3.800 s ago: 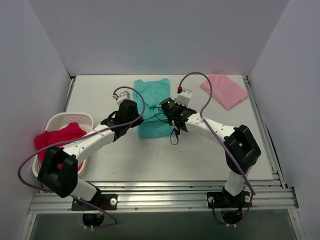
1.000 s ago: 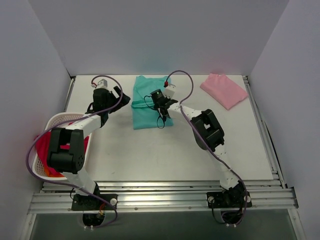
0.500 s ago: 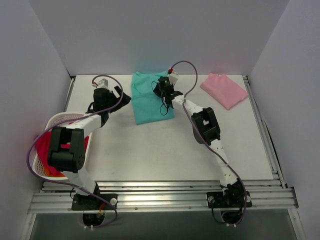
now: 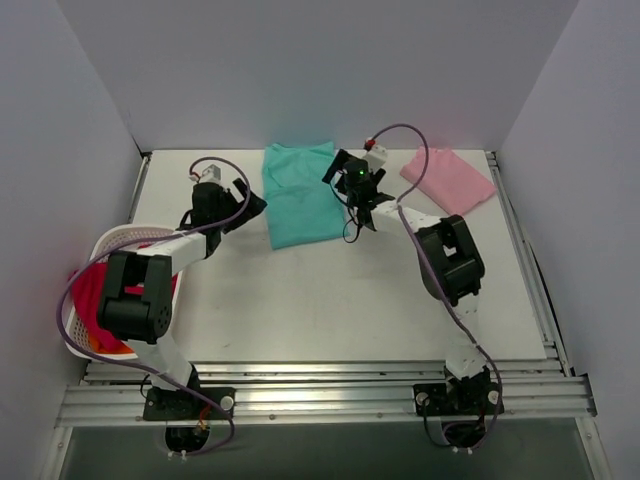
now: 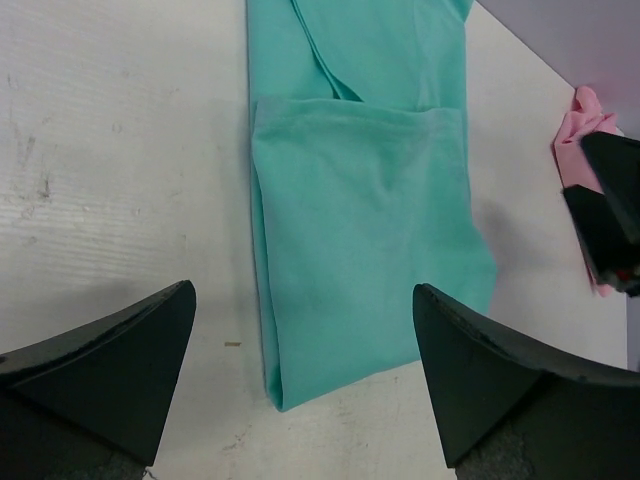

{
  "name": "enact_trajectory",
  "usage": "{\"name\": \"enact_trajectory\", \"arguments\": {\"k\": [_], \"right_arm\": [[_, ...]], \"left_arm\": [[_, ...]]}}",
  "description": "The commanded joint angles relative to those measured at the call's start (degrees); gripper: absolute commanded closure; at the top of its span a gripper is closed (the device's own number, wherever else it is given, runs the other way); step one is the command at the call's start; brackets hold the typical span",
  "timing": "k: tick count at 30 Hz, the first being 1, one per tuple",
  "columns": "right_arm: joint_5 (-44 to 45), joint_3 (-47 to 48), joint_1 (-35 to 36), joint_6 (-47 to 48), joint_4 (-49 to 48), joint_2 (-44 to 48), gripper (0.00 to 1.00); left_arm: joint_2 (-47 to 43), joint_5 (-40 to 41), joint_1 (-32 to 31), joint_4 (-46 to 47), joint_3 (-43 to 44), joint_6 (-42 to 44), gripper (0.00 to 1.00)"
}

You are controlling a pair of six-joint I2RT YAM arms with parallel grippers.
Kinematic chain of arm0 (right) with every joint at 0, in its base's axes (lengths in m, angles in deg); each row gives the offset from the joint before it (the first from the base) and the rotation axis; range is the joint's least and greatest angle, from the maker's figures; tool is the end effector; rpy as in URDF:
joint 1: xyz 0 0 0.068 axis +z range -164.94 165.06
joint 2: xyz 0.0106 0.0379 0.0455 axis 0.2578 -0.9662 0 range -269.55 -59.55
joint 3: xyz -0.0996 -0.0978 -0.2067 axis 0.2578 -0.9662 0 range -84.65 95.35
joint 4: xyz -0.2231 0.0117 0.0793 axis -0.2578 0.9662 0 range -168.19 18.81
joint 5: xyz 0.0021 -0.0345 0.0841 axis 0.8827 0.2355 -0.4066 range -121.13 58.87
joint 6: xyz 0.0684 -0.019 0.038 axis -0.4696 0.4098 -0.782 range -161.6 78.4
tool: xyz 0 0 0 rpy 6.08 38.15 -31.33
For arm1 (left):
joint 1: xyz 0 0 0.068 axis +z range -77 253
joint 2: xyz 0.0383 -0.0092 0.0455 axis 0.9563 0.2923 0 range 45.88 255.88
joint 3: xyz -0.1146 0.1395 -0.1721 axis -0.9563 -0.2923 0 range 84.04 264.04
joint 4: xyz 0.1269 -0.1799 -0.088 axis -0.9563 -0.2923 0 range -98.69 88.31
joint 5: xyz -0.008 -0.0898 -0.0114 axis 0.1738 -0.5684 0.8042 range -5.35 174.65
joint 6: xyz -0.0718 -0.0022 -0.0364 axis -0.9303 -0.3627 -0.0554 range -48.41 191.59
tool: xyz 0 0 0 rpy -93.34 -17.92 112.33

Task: Fold and stack the t-shirts
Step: Fold the tshirt

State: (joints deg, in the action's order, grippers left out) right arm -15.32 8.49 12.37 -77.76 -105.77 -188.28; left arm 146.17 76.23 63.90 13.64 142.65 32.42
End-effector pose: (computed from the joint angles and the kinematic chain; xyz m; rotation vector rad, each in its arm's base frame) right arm 0.4729 0.2229 0.2024 0.3413 1.7069 0.5858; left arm 0.3875 -0.0725 0.1853 -0.4503 2.0442 -0.6713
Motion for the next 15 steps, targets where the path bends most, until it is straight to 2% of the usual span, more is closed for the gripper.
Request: {"name": "enact_trajectory", "arguments": {"k": [1, 7, 15], "right_arm": [[6.32, -12.05, -1.47, -1.71, -7.85, 12.69, 0.13], [9.84, -31.14, -1.65, -6.98, -6.44, 26.75, 0.16], [7.22, -41.19, -0.77, -10.50, -5.38, 29.06, 0.20]], "left_arm": [[-2.11, 1.12, -1.79, 2.60, -2.61, -3.43, 0.01], [-1.59, 6.84, -7.93, 3.57, -7.37, -9.50, 0.00], [2.10, 7.90, -12.43, 5.23, -9.13, -16.45, 0.00]]}}
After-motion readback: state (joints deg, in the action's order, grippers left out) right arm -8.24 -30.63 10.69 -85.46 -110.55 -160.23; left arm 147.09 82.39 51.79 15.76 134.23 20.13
